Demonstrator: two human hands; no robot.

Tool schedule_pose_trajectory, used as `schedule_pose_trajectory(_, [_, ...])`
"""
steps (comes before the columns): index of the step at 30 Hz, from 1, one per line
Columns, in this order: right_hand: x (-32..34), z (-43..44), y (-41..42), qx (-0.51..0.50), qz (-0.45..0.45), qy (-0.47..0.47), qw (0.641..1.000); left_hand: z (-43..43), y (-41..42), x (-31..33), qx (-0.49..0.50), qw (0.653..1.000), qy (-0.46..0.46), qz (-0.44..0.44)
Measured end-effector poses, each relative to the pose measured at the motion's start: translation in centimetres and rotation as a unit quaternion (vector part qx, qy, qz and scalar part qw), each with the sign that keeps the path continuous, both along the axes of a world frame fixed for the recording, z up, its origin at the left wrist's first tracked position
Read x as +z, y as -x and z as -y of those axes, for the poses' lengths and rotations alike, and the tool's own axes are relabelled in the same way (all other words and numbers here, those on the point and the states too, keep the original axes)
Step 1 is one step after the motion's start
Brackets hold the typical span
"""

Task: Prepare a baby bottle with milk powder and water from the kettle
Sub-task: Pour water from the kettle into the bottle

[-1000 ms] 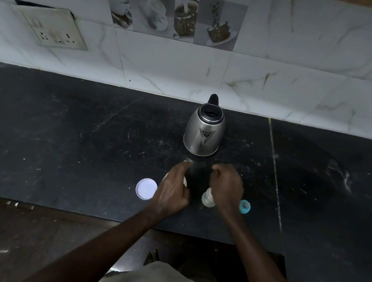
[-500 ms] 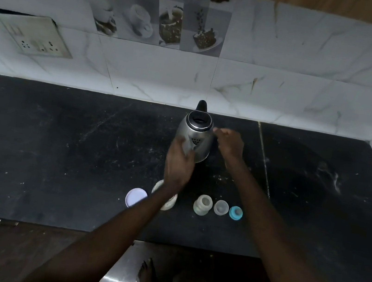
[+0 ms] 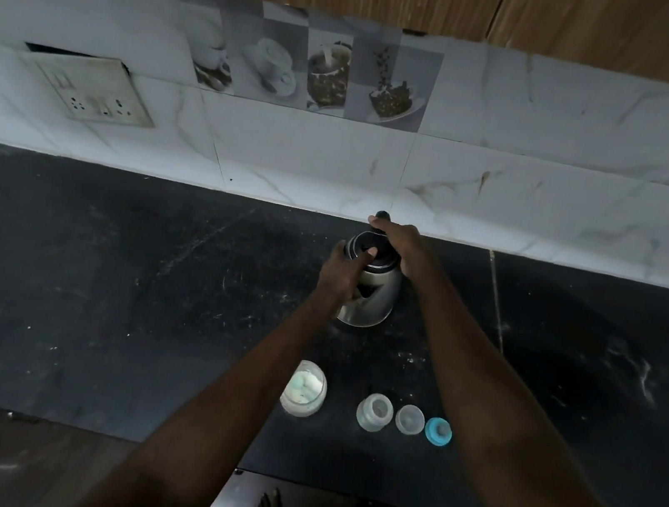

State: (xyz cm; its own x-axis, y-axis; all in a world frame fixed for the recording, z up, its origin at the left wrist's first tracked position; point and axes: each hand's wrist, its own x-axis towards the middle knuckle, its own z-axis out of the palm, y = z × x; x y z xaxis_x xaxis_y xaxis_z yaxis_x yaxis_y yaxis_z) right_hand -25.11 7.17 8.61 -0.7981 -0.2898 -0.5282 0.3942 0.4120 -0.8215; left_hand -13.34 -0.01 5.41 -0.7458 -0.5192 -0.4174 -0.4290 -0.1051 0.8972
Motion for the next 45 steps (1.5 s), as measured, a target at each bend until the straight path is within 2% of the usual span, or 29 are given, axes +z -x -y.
schedule_pose_trajectory(2, [-0.2, -0.1, 0.2, -0.011, 0.016, 0.017, 1.0, 0.1, -0.1, 0.2, 0.015, 0.997, -0.075, 0.02])
schedule_pose_trajectory(9, [-1.5, -1.3, -0.7, -0.04, 0.038, 0.091, 0.994, -0.4, -1.0, 0.4, 0.033, 0.995, -0.094, 0.0])
schedule_pose_trajectory(13, [-2.3, -2.9, -1.8, -0.025, 0.013, 0.101, 0.994, -1.5, -2.6, -0.2, 0.039, 0.994, -0.096, -0.018])
schedule_pose_trajectory(18, [-2.5, -5.1, -3.4, -0.019, -0.027, 0.115, 0.993, -3.1, -4.5, -0.5, 0.039, 0.984, -0.162, -0.056])
schedule_pose_trajectory(32, [-3.5, -10.3, -8.2, -0.038, -0.164, 0.175, 0.97, -5.9, -8.4, -0.9, -0.027, 0.98, -0.137, -0.14])
schedule_pose_trajectory(40, [-5.0, -11.6, -9.3, -0.048, -0.177, 0.157, 0.97, -7.1, -9.7, -1.9, -0.024, 0.979, -0.14, -0.145])
schedule_pose_trajectory(45, [-5.2, -12.4, -10.2, -0.053, -0.18, 0.188, 0.964, -7.7, -10.1, -2.9, -0.03, 0.978, -0.136, -0.156])
